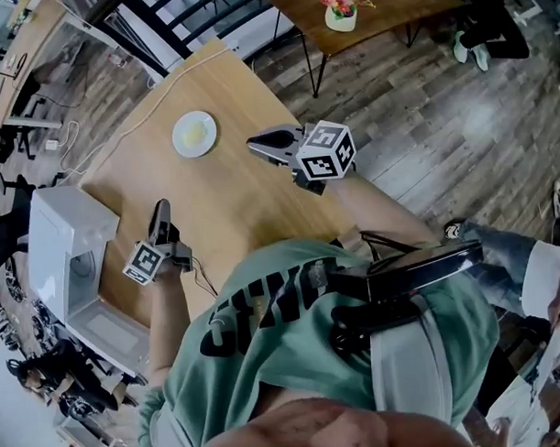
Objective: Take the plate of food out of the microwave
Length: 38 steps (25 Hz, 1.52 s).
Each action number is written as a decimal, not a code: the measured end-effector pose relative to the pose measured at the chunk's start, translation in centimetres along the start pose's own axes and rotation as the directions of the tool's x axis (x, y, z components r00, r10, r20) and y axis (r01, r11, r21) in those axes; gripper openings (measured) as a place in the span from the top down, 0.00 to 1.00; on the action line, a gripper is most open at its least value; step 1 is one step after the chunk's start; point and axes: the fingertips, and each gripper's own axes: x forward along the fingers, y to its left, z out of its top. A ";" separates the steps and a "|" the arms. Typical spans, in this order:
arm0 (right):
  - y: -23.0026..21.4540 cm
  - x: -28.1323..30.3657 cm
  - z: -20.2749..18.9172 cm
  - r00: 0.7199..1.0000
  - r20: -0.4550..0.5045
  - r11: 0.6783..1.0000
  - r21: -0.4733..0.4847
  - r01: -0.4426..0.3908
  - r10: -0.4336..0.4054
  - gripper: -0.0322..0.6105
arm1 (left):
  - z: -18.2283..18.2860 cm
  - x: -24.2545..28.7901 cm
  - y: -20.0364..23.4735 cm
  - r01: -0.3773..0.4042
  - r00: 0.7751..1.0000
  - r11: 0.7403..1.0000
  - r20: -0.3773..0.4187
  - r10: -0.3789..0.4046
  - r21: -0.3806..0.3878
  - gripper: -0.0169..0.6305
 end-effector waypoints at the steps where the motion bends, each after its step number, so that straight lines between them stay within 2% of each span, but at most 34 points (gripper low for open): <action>1: 0.7 0.1 0.3 1.000 -0.008 1.000 -0.014 -0.019 0.019 0.94 | -0.2 -1.7 -0.6 0.010 0.999 1.000 0.032 -0.010 -0.011 0.81; 4: 2.8 0.7 0.8 0.997 -0.040 0.996 -0.061 -0.063 0.061 0.94 | -0.4 -6.5 -1.4 0.009 0.991 0.998 0.134 0.000 -0.064 0.96; 6: 5.0 1.0 0.9 0.996 -0.061 0.994 -0.091 -0.063 0.058 0.94 | -0.5 -9.9 -1.2 0.011 0.984 0.995 0.178 0.006 -0.099 0.97; 8: 7.5 1.6 0.8 0.997 -0.074 0.993 -0.112 -0.044 0.036 0.94 | 0.0 -13.2 -1.1 0.034 0.981 0.998 0.191 -0.024 -0.049 0.97; 10: 9.5 2.3 0.7 0.998 -0.064 0.993 -0.116 0.001 -0.009 0.94 | 1.2 -15.1 -1.5 0.091 0.978 0.995 0.184 -0.099 0.046 0.97; 13: 11.6 3.5 0.2 0.995 -0.033 0.992 -0.092 0.088 -0.092 0.94 | 3.8 -17.2 -2.6 0.188 0.963 0.966 0.162 -0.216 0.176 0.97; 16: 14.3 4.7 -1.1 0.990 -0.038 0.988 -0.072 0.135 -0.138 0.94 | 4.3 -20.8 -2.6 0.235 0.951 0.948 0.150 -0.269 0.214 0.97; 19: 16.6 5.5 -1.4 0.989 -0.043 0.989 -0.062 0.135 -0.138 0.94 | 3.8 -23.0 -2.2 0.264 0.946 0.940 0.131 -0.296 0.215 0.97; 23: 18.1 5.7 -0.2 0.991 -0.077 0.985 -0.144 0.095 -0.107 0.94 | 3.8 -24.1 -2.0 0.241 0.945 0.946 0.169 -0.279 0.215 0.97; 26: 17.7 4.7 0.3 0.990 -0.104 0.981 -0.178 0.079 -0.098 0.94 | 2.6 -24.0 -2.3 0.216 0.943 0.962 0.221 -0.251 0.169 0.97; 30: 16.9 3.5 0.8 0.992 -0.099 0.983 -0.172 0.063 -0.081 0.94 | 0.1 -22.8 -3.9 0.201 0.957 0.966 0.181 -0.229 0.161 0.97; 33: 16.3 3.5 0.4 0.993 -0.102 0.985 -0.163 0.049 -0.066 0.94 | -0.2 -22.2 -5.0 0.211 0.957 0.964 0.166 -0.238 0.164 0.97; 38: 15.7 4.1 -0.6 0.992 -0.117 0.987 -0.156 0.024 -0.043 0.94 | -0.7 -22.5 -3.7 0.173 0.967 0.971 0.161 -0.200 0.163 0.97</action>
